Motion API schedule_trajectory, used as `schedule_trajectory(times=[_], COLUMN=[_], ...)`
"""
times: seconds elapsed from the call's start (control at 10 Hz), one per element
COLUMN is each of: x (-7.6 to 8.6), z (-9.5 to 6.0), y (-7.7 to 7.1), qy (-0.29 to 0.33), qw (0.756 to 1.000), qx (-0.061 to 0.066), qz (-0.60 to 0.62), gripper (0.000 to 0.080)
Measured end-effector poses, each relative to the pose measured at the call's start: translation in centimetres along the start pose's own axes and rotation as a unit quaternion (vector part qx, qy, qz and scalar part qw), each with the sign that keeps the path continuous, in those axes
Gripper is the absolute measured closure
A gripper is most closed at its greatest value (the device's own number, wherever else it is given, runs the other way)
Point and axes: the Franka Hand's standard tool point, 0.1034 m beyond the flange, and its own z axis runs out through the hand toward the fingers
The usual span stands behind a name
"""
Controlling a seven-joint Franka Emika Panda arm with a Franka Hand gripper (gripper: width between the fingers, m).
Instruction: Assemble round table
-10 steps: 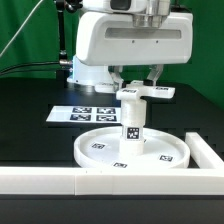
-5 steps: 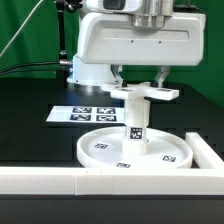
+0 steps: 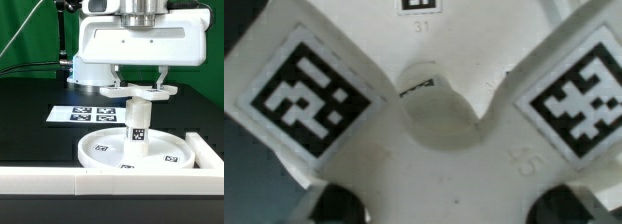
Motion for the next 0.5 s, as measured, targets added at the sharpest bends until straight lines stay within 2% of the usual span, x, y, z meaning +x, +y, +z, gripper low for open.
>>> schedule_trajectory(times=[0.2,0.5], x=[0.16,0.44], z=[0.06,0.12], y=[-0.11,-0.3], qy=[-0.003,-0.001], qw=[0.992,0.967], qx=[0.007,0.009], qz=[0.129,0.253], gripper=[0.0357,0.0357])
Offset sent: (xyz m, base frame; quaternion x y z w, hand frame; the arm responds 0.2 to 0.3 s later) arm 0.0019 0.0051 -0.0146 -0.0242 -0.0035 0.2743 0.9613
